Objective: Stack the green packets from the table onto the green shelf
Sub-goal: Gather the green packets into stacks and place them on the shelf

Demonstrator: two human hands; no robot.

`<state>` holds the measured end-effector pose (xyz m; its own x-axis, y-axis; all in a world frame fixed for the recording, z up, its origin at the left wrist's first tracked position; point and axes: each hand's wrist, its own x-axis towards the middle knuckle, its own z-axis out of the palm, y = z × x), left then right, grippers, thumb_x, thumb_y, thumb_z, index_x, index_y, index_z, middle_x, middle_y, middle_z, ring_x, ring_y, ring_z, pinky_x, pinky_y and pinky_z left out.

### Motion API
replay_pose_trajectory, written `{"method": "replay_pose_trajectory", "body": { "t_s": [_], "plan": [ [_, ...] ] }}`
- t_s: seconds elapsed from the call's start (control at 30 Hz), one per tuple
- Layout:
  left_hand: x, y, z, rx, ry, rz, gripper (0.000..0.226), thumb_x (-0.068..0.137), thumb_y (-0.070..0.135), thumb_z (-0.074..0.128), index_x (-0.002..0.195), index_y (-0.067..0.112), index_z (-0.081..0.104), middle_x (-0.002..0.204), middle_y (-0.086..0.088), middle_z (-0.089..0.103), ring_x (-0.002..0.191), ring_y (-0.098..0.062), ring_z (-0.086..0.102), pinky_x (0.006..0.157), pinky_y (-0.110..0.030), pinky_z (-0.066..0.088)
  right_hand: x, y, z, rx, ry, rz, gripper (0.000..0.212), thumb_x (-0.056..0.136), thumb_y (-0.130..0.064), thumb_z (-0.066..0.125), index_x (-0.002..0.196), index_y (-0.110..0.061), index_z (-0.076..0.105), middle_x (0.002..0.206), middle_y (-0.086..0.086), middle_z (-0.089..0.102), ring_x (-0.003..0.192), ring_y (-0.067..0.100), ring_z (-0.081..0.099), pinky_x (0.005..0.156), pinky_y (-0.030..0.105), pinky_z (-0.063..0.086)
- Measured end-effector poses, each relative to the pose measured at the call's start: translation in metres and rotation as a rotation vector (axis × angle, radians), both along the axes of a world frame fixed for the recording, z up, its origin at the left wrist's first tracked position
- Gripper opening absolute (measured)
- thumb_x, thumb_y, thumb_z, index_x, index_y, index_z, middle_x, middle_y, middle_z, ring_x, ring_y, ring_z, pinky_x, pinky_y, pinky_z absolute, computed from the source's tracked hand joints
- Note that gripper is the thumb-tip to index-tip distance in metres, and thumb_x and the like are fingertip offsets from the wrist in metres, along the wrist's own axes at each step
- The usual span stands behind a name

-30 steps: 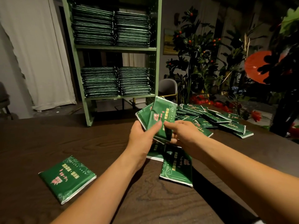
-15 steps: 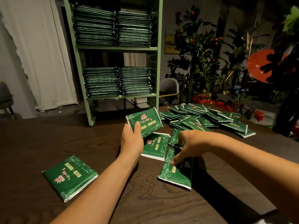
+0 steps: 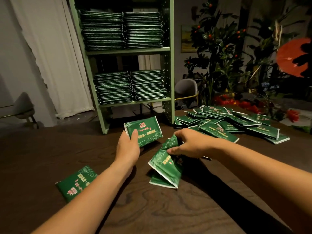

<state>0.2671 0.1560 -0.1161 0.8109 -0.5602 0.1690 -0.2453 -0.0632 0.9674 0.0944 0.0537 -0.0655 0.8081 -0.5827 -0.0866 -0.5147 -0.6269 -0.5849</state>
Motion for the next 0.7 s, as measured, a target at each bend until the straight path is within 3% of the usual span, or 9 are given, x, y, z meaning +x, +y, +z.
{"method": "replay_pose_trajectory", "body": {
  "t_s": [0.07, 0.13, 0.27, 0.33, 0.47, 0.57, 0.63, 0.7],
  "plan": [
    [0.003, 0.002, -0.006, -0.053, 0.050, -0.004, 0.019, 0.109, 0.032, 0.040, 0.117, 0.025, 0.055, 0.110, 0.009, 0.060, 0.105, -0.016, 0.057, 0.085, -0.035, 0.049, 0.016, -0.006, -0.005, -0.117, 0.137, -0.046, 0.058, 0.086, -0.050, 0.073, 0.128, -0.014, 0.055, 0.132, 0.007, 0.060, 0.121, 0.029, 0.056, 0.092, 0.029, 0.044],
    [0.005, 0.002, -0.007, -0.160, 0.173, -0.043, 0.018, 0.109, 0.029, 0.040, 0.118, 0.025, 0.056, 0.120, 0.006, 0.059, 0.110, -0.017, 0.060, 0.086, -0.041, 0.060, 0.029, -0.008, -0.006, -0.155, 0.227, -0.097, 0.073, 0.080, -0.059, 0.075, 0.131, -0.015, 0.048, 0.137, 0.010, 0.055, 0.122, 0.029, 0.054, 0.101, 0.038, 0.046],
    [0.010, 0.003, -0.006, -0.190, 0.179, -0.081, 0.026, 0.109, 0.028, 0.040, 0.131, 0.023, 0.052, 0.130, 0.005, 0.056, 0.110, -0.014, 0.061, 0.085, -0.043, 0.062, 0.042, -0.004, 0.002, -0.053, 0.237, -0.171, 0.107, 0.065, -0.059, 0.086, 0.145, -0.010, 0.035, 0.144, 0.009, 0.050, 0.126, 0.028, 0.052, 0.104, 0.039, 0.045],
    [0.015, 0.003, -0.007, -0.182, 0.161, -0.077, 0.035, 0.109, 0.030, 0.039, 0.142, 0.023, 0.046, 0.139, 0.004, 0.053, 0.117, -0.017, 0.059, 0.084, -0.042, 0.063, 0.048, 0.000, -0.001, 0.006, 0.203, -0.162, 0.097, 0.060, -0.056, 0.089, 0.134, -0.009, 0.047, 0.128, 0.007, 0.060, 0.114, 0.026, 0.059, 0.101, 0.040, 0.049],
    [0.021, 0.003, -0.008, -0.192, 0.190, -0.076, 0.031, 0.109, 0.029, 0.037, 0.138, 0.026, 0.048, 0.135, 0.001, 0.058, 0.114, -0.025, 0.065, 0.081, -0.041, 0.063, 0.054, 0.000, -0.025, 0.135, -0.065, -0.062, 0.044, 0.066, -0.044, 0.091, 0.093, -0.018, 0.068, 0.086, -0.002, 0.076, 0.079, 0.014, 0.073, 0.083, 0.036, 0.061],
    [0.023, 0.003, -0.006, -0.194, 0.194, -0.083, 0.028, 0.110, 0.028, 0.038, 0.133, 0.023, 0.052, 0.126, 0.000, 0.064, 0.111, -0.025, 0.067, 0.077, -0.037, 0.063, 0.050, -0.004, -0.033, 0.017, -0.205, -0.041, 0.037, 0.073, -0.050, 0.084, 0.091, -0.024, 0.064, 0.085, -0.005, 0.074, 0.075, 0.007, 0.071, 0.074, 0.031, 0.061],
    [0.025, 0.004, -0.005, -0.151, 0.127, -0.035, 0.026, 0.109, 0.030, 0.039, 0.127, 0.023, 0.058, 0.119, 0.004, 0.068, 0.112, -0.021, 0.066, 0.084, -0.037, 0.059, 0.046, -0.006, -0.033, 0.092, -0.320, -0.021, 0.040, 0.075, -0.046, 0.082, 0.096, -0.018, 0.063, 0.088, 0.000, 0.074, 0.077, 0.011, 0.073, 0.073, 0.033, 0.062],
    [0.025, 0.007, -0.004, -0.156, 0.180, -0.020, 0.024, 0.109, 0.029, 0.041, 0.120, 0.022, 0.061, 0.118, 0.000, 0.071, 0.108, -0.021, 0.068, 0.094, -0.048, 0.056, 0.040, -0.009, -0.033, 0.202, -0.459, -0.026, 0.036, 0.078, -0.039, 0.080, 0.099, -0.014, 0.063, 0.090, 0.002, 0.075, 0.079, 0.012, 0.074, 0.073, 0.032, 0.062]
  ]
}}
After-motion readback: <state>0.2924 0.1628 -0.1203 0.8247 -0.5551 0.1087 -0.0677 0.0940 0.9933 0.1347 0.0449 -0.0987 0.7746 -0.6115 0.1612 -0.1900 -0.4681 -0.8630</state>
